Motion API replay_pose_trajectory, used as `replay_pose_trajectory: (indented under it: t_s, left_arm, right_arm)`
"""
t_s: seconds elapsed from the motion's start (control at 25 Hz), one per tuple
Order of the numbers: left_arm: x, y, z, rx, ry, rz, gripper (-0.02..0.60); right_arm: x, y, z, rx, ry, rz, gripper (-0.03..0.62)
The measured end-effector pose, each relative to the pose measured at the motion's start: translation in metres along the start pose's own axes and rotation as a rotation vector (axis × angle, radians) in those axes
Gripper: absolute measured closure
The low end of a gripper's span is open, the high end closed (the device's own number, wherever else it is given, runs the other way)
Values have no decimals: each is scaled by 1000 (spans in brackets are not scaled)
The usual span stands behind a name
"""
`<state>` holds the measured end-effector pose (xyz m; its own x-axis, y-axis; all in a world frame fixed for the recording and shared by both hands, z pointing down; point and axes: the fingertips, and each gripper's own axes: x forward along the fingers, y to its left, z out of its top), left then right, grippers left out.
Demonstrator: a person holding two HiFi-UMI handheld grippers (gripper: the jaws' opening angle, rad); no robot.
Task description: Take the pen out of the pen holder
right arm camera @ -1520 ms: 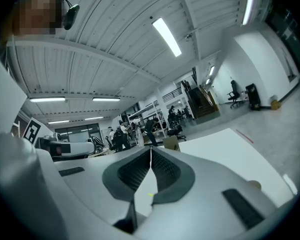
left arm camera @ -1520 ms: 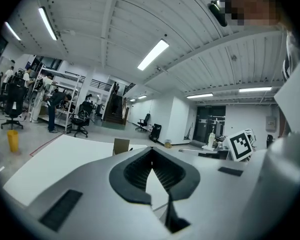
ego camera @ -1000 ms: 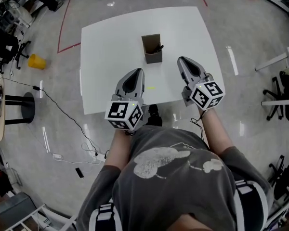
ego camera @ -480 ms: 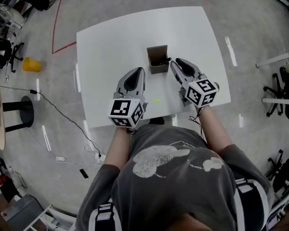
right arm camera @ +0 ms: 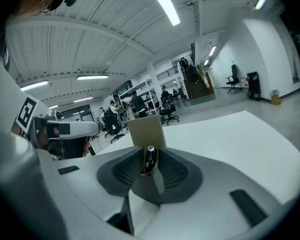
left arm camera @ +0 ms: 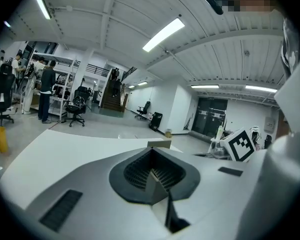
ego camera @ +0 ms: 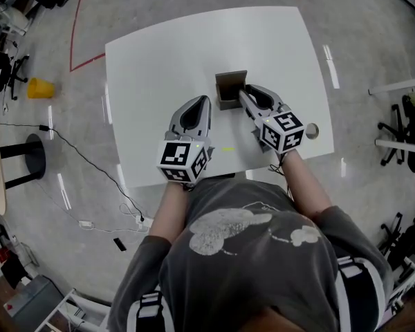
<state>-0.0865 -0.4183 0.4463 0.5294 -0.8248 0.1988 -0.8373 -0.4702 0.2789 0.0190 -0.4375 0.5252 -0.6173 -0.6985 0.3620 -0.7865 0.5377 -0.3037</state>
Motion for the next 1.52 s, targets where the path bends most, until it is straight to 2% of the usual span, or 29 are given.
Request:
replay_pose_trajectory:
  t_s: [0.4,0.64,0.96,1.52]
  left_arm:
    - [1,2,-2,1,4,12,572]
    - [-8,-2,2,15,-11,23,572]
    - [-39,-31,2,27,-44,30,572]
    - [-111,-127,-26,56,-84,18,572]
  right_arm:
    - [-1,0,6,-16,-17,5,530]
    - [-13,7,28,35,-101,37,530]
    - [-66,30,62,26,-234,78,530]
    - [-185,53,11,-5,-259,64,530]
